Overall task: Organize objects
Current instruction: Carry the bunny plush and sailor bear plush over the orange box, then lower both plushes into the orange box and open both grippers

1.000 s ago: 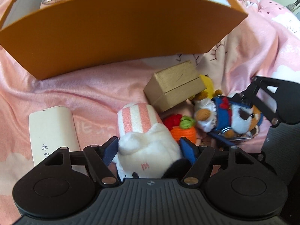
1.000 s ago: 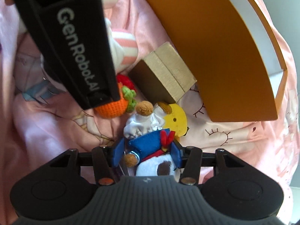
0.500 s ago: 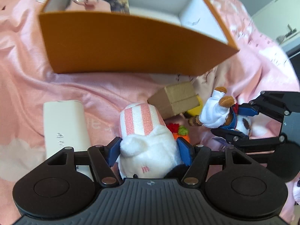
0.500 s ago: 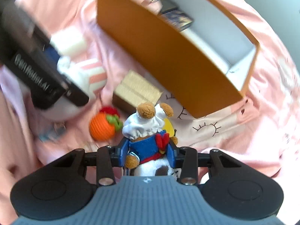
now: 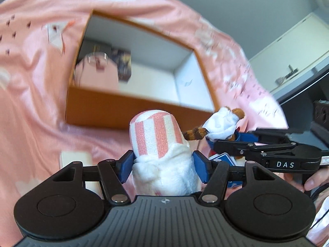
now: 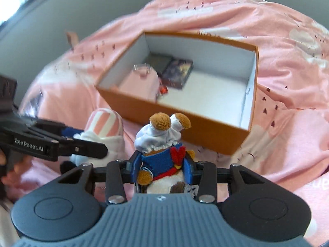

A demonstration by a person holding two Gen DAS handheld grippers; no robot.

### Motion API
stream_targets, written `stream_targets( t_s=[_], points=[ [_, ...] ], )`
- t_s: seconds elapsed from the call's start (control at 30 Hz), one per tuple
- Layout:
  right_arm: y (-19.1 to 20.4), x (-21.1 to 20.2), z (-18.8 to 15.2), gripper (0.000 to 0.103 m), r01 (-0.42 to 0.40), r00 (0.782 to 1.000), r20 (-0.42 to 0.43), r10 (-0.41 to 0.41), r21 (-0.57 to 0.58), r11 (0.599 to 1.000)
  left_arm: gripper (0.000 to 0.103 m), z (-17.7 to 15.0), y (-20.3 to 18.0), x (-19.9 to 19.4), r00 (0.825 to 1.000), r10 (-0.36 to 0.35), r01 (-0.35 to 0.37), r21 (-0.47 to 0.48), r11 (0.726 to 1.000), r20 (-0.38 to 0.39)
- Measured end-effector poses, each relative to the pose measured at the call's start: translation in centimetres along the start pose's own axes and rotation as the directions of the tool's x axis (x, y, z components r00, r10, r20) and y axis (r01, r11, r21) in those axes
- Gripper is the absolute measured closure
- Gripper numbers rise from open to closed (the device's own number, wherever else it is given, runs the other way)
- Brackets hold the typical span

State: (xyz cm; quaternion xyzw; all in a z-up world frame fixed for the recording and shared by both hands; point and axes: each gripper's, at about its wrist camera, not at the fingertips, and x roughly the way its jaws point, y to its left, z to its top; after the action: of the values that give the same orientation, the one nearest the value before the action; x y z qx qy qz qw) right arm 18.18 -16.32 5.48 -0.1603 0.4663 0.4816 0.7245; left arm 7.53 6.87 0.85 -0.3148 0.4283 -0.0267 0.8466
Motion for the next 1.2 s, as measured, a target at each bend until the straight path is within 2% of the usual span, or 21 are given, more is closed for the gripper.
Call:
stream_targets(
  t_s=[0.17,0.33,0.5,0.6,0.7,0.83,0.97,1.2],
  points=[
    [-0.9,-2.3,2.4,0.06,-0.074,0.992,0.113,0.062,0.103,0.992,0.032,3.2,-1.0,-2.0,0.995,-0.006,0.002,0.048,0.999,0.096],
    [-2.2,-3.6,5.1,0.06,-0.138,0.967,0.24,0.089,0.195,0.971,0.032,7.2,-2.7,-2.9,0.984,-0.011,-0.012,0.127,0.992,0.177],
    [-3.6,-3.6,7.4,0.06,-0.169,0.935,0.349,0.066,0.273,0.947,0.032,10.4,-4.2,-1.3,0.981,-0.022,-0.016,0.195,0.981,0.19],
    [-4.5,-2.6,8.5,0.06,-0.157,0.927,0.373,0.035,0.303,0.94,0.032,11.8,-4.3,0.7,0.986,-0.025,-0.011,0.216,0.976,0.164],
    [-5.5,-0.1,9.2,0.06,-0.13,0.94,0.342,0.008,0.335,0.933,0.032,12.1,-3.7,3.7,0.994,0.011,-0.035,0.22,0.975,0.112],
    [-7.3,4.7,9.0,0.06,-0.094,0.971,0.24,-0.009,0.414,0.906,0.032,11.8,-1.4,7.8,0.999,0.054,-0.052,0.18,0.982,-0.003],
    [-9.2,8.3,7.9,0.06,-0.107,0.985,0.169,0.025,0.495,0.862,0.032,11.4,0.6,10.5,0.993,0.076,-0.062,0.15,0.987,-0.087],
    [-10.5,12.0,7.7,0.06,-0.087,0.996,0.073,0.057,0.54,0.837,0.032,10.8,1.4,12.8,0.979,0.127,-0.096,0.192,0.977,-0.157]
  ],
)
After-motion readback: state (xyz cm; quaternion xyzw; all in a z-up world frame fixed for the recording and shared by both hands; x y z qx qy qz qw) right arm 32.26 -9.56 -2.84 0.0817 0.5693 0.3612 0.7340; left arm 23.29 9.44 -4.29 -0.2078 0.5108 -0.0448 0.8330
